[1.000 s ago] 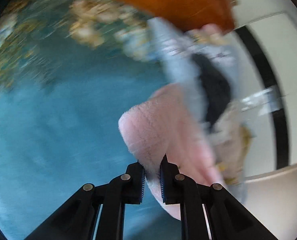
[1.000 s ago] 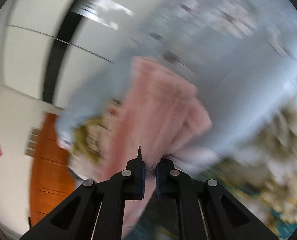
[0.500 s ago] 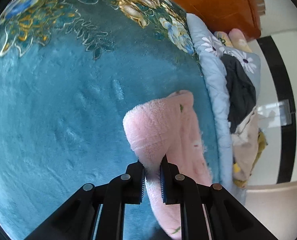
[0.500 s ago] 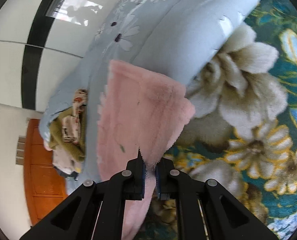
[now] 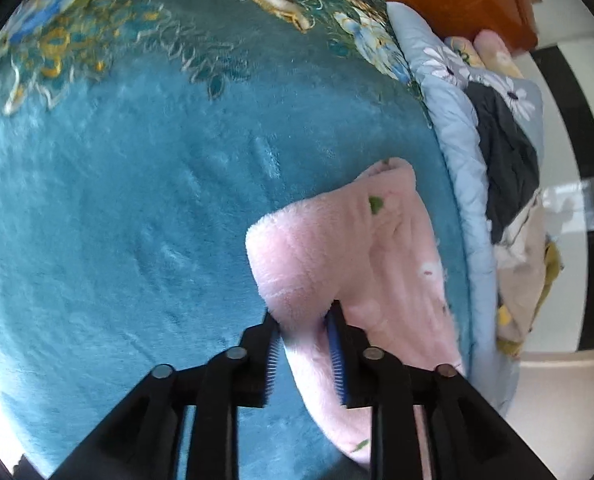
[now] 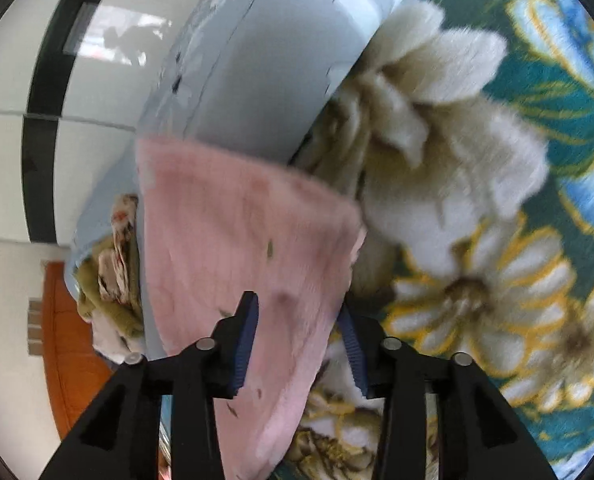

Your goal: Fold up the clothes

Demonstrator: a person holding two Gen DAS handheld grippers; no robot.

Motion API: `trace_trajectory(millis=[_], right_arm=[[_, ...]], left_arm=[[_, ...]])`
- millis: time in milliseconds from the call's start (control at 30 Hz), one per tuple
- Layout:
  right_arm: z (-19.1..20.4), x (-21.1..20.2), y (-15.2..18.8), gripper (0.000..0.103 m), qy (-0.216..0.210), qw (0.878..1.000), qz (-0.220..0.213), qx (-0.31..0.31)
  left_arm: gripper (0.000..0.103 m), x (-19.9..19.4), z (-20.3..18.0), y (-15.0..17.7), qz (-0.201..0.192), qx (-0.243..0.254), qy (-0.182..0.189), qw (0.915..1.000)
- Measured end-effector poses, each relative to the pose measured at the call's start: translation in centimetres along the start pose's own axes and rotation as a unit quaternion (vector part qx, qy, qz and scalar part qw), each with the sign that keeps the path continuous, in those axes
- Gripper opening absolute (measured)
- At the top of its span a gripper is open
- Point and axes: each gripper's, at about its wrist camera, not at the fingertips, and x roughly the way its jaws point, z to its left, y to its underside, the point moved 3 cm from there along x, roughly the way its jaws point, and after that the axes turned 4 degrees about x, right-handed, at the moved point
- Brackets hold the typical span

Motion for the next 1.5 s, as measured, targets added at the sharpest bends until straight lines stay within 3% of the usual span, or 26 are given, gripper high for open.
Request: trace_trajectory(millis=[233, 400, 533, 567, 633, 733, 767, 867, 967, 1100, 1300, 1333, 1433, 1500], right_arm=[[-2.5, 0.2, -1.8, 0.044, -0.007, 0.998, -0.022, 0.054], [-2.9, 0.6, -2.3, 0.043, -0.017, 0.996, -0.026, 0.083], [-3.1, 0.7, -2.6, 0.026, -0.024, 0.994, -0.028, 0.103], [-3.2, 0.6, -2.7, 0.024, -0.022, 0.994, -0.026, 0.104], [-3.2, 0.3, -3.0, 0.022, -0.020, 0.994, -0.023, 0.104], [-3.0, -0.1, -3.4, 0.020, -0.017, 0.995, -0.020, 0.099], [-2.8, -0.1, -3.5, 0.019, -0.016, 0.995, -0.019, 0.096], [-2.0, -0.2, -3.6, 0.018, -0.013, 0.996, -0.019, 0.087], [-1.5, -0.6, -3.6, 0.017, -0.016, 0.996, -0.020, 0.086], [-0.4, -1.5, -3.6, 0.017, -0.022, 0.997, -0.018, 0.071], [2.1, -2.7, -2.9, 0.015, -0.016, 0.999, -0.020, 0.030], [2.7, -3.0, -2.6, 0.015, -0.016, 0.999, -0.022, 0.019], [5.1, -4.2, -1.6, 0.015, -0.026, 0.999, -0.024, -0.033], [7.4, -4.7, -0.6, 0.014, -0.036, 0.997, -0.021, -0.068]], left_arm=[[0.035, -3.9, -1.0, -1.0, -0.044, -0.038, 0.003, 0.9983], [0.037, -4.7, -8.9, 0.8, -0.032, 0.038, 0.028, 0.9983], [0.046, -2.6, -17.8, 6.2, 0.008, 0.125, 0.065, 0.9899], [0.046, -1.6, -20.1, 8.0, 0.020, 0.154, 0.068, 0.9855], [0.046, 1.2, -24.2, 12.5, 0.047, 0.225, 0.039, 0.9724], [0.046, 5.8, -28.0, 19.5, 0.102, 0.312, -0.007, 0.9445], [0.046, 7.3, -28.5, 21.8, 0.125, 0.326, -0.016, 0.9370], [0.046, 10.4, -28.9, 27.4, 0.176, 0.337, -0.018, 0.9248], [0.046, 12.7, -29.3, 32.2, 0.205, 0.377, -0.046, 0.9022], [0.046, 15.0, -29.7, 35.6, 0.206, 0.438, -0.089, 0.8704], [0.048, 15.5, -29.9, 36.8, 0.208, 0.492, -0.126, 0.8360], [0.048, 15.2, -29.8, 36.7, 0.210, 0.488, -0.120, 0.8386], [0.048, 13.7, -28.8, 34.7, 0.208, 0.440, -0.093, 0.8685], [0.048, 12.8, -28.4, 33.3, 0.198, 0.420, -0.090, 0.8810]])
